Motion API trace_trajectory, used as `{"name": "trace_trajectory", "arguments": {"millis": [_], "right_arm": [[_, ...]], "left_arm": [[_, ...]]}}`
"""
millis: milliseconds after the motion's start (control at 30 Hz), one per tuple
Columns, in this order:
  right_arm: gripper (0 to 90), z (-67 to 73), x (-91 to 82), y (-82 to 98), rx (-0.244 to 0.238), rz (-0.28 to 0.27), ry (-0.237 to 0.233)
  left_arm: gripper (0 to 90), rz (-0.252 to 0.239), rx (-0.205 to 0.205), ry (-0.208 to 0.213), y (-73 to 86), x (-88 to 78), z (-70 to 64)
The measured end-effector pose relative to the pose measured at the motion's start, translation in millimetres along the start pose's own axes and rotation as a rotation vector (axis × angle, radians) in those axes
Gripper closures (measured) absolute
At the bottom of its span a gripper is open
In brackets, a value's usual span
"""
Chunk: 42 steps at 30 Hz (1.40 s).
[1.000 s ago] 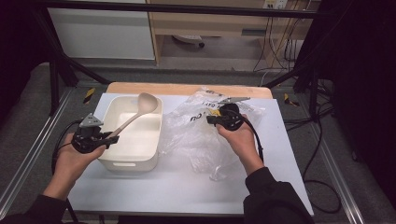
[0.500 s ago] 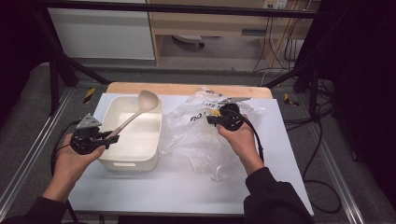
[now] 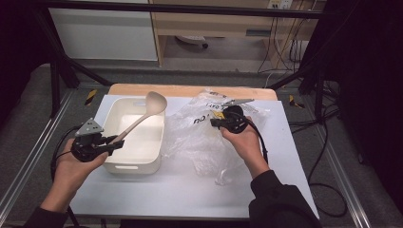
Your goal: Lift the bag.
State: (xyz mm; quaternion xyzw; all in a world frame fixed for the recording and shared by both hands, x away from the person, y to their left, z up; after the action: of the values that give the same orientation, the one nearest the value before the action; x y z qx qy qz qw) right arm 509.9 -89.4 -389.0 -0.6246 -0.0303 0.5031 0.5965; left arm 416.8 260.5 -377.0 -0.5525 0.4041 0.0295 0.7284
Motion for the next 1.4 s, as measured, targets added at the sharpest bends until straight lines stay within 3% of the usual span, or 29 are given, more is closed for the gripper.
{"name": "trace_trajectory", "arguments": {"millis": [533, 833, 1400], "right_arm": [[90.0, 3.0, -3.0, -4.5, -0.003, -0.005, 0.004], [90.0, 2.7, 0.1, -3.5, 0.000, 0.001, 0.000], [90.0, 1.6, 3.0, -2.8, -0.001, 0.013, -0.002]], "left_arm": [[69.4, -0.040, -0.010, 0.054, 6.1, -14.9, -14.6], [69.4, -0.021, 0.042, 0.087, 6.9, -16.4, -29.2], [69.4, 0.001, 0.070, 0.132, 7.0, -14.6, -44.5]]}}
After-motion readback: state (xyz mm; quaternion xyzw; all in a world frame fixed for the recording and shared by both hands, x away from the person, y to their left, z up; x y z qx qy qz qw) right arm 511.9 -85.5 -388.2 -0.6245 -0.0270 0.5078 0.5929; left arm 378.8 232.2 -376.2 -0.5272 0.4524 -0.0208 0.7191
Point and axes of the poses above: each handheld gripper's, and its own axes: x roughly forward along the jaws, y roughly out of its underside, z roughly to its left, the point moved 7 cm from there along x, roughly forward along the jaws, and after that the axes turned 5 degrees about -y, right-handed, at the moved point
